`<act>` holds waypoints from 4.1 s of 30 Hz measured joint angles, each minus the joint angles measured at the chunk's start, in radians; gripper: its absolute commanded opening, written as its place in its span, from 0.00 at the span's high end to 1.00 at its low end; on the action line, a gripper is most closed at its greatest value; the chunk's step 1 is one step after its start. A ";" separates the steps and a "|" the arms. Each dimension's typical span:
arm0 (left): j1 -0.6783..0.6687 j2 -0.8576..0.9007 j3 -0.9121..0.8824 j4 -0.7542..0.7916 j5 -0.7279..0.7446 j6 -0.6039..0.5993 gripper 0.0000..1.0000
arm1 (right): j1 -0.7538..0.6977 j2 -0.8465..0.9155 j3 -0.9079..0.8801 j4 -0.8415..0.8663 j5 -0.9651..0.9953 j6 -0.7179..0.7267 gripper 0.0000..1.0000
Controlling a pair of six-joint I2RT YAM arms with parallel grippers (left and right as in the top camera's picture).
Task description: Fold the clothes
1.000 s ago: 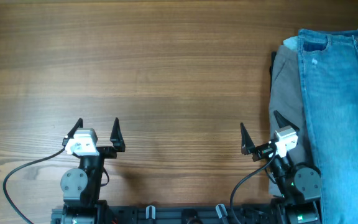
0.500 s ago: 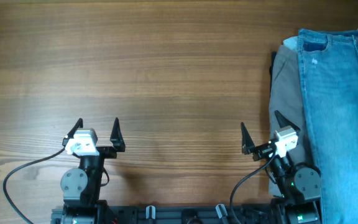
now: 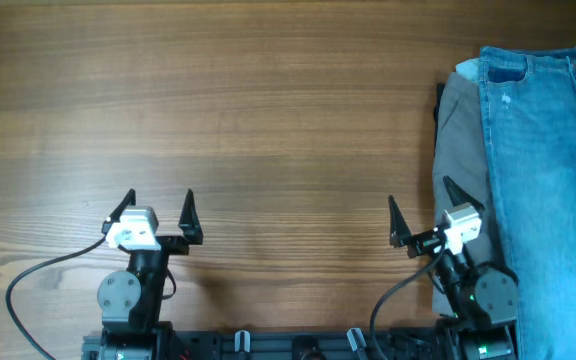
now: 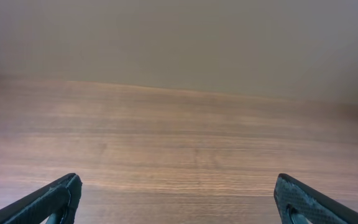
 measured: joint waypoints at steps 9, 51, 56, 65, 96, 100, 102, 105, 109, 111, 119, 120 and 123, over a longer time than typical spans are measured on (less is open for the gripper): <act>0.000 0.071 0.202 -0.024 0.098 -0.009 0.00 | 0.000 0.068 0.245 -0.084 -0.113 0.034 0.00; 0.000 1.197 1.201 -0.800 0.221 -0.033 0.04 | -0.436 1.931 1.489 -0.637 0.270 0.243 0.47; 0.000 1.197 1.201 -0.800 0.222 -0.033 0.04 | -0.425 2.048 1.489 -0.674 0.249 0.200 0.47; 0.000 1.197 1.201 -0.800 0.224 -0.033 0.04 | -0.422 2.073 1.489 -0.665 0.349 0.168 0.68; 0.396 0.905 1.495 -0.807 0.213 -0.097 0.04 | 0.400 1.552 1.738 -0.755 0.014 0.162 0.48; 0.436 0.890 1.495 -0.800 0.207 -0.086 0.03 | 0.737 1.729 1.736 -0.787 0.076 0.177 0.15; 0.445 0.890 1.495 -0.799 0.197 -0.074 0.03 | 0.858 1.772 1.725 -0.842 0.178 0.182 0.14; 0.445 0.894 1.495 -0.785 0.199 -0.074 0.04 | 0.848 1.738 1.725 -0.878 0.321 0.187 0.13; 0.440 0.941 1.498 -0.822 0.285 -0.073 0.06 | 0.702 1.609 1.739 -0.908 0.406 0.224 0.14; 0.406 1.001 1.505 -0.877 0.341 -0.056 0.10 | 0.607 1.524 1.750 -0.930 0.417 0.272 0.15; 0.170 1.527 1.503 -0.875 0.423 0.051 0.45 | 0.207 1.337 1.783 -1.172 0.257 0.457 0.14; 0.155 1.587 1.503 -0.850 0.428 0.054 0.42 | 0.167 1.347 1.783 -1.216 0.245 0.468 0.14; 0.121 1.760 1.503 -0.785 0.435 0.055 0.48 | 0.123 1.373 1.781 -1.299 0.216 0.483 0.14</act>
